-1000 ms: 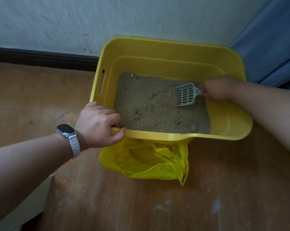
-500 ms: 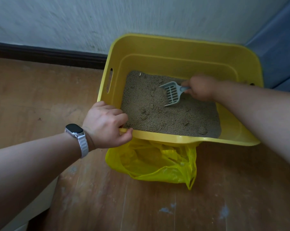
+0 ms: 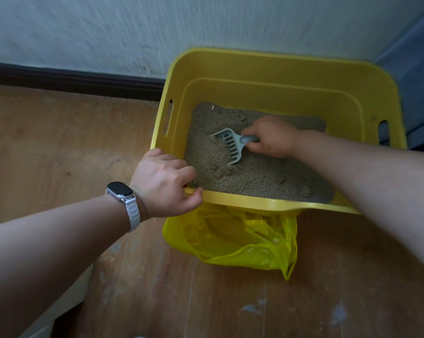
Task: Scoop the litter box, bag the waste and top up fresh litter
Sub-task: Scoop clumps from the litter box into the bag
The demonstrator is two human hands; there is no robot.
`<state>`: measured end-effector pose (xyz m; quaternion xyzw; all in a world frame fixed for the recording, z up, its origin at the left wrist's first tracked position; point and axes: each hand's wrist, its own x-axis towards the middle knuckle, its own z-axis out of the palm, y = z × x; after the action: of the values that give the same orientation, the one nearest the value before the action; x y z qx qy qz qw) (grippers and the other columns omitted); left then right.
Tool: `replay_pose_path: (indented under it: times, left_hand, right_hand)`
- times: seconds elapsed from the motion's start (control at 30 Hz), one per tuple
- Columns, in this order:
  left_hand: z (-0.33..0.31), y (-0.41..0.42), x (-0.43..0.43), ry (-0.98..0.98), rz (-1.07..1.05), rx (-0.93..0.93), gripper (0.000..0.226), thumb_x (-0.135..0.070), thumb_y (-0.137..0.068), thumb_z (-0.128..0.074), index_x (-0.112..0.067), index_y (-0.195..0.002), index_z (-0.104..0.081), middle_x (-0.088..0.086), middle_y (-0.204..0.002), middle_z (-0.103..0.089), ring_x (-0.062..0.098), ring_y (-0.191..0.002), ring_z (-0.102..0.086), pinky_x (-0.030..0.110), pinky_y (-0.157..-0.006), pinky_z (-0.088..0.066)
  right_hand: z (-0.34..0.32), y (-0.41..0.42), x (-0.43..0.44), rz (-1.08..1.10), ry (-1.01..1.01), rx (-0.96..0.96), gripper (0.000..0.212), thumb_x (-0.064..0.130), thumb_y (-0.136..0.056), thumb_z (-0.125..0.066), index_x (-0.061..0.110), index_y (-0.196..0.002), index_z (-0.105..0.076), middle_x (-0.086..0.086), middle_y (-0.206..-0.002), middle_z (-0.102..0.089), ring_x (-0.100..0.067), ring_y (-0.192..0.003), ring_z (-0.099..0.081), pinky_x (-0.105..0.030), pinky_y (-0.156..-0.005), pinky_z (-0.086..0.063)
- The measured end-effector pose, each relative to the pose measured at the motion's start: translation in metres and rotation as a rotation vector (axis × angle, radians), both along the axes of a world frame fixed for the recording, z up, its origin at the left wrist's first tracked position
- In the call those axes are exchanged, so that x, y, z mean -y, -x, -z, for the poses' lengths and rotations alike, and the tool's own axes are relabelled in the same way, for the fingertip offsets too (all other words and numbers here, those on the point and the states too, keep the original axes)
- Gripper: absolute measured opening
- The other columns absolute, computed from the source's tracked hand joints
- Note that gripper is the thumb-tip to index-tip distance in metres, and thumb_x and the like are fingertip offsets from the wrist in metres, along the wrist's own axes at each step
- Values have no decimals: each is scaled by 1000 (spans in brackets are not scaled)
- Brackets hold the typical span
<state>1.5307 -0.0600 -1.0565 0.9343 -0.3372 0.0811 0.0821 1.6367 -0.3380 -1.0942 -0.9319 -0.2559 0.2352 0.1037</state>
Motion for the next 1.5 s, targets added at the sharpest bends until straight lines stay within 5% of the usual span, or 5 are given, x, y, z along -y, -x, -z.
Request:
replay_pose_path:
  times: [0.3, 0.47, 0.6, 0.93, 1.5]
  left_hand:
    - [-1, 1, 1, -13, -13, -3, 35, -45, -72, -61, -18, -54, -48, -2, -50, -48, 25, -47, -48, 29, -58, -30]
    - [-1, 1, 1, -34, -25, -24, 36, -46, -73, -61, -18, -55, -49, -2, -51, -50, 25, -48, -49, 30, -58, -34]
    - [-3, 1, 2, -72, -27, -36, 36, -46, -74, -60, -17, -55, -50, -2, -51, -49, 25, -48, -49, 31, -59, -34]
    - [-9, 2, 8, -133, -65, -51, 39, -50, -76, -50, -17, -56, -54, -2, -50, -49, 24, -48, -48, 29, -62, -30]
    - [-8, 3, 11, -201, -109, -28, 46, -55, -78, -43, -17, -57, -58, -1, -51, -51, 25, -51, -51, 32, -64, -37]
  right_hand:
    - [13, 25, -22, 129, -179, -132, 13, 33, -91, -58, 32, -78, -56, 9, -71, -56, -18, -71, -54, -30, -60, -37]
    - [7, 39, -22, 254, -230, -244, 23, 34, -92, -61, 26, -113, -68, 0, -100, -69, -20, -90, -63, -35, -82, -49]
    - [-4, 48, -17, 355, -335, -303, 22, 33, -93, -62, 28, -113, -68, -1, -99, -69, -18, -87, -62, -30, -75, -47]
    - [-42, 72, 29, 635, -421, -170, 27, 31, -95, -60, 26, -121, -66, -4, -111, -68, -23, -96, -62, -35, -83, -49]
    - [-71, 104, 43, 737, -421, -64, 21, 31, -93, -62, 25, -111, -69, -11, -104, -71, -33, -94, -64, -46, -83, -52]
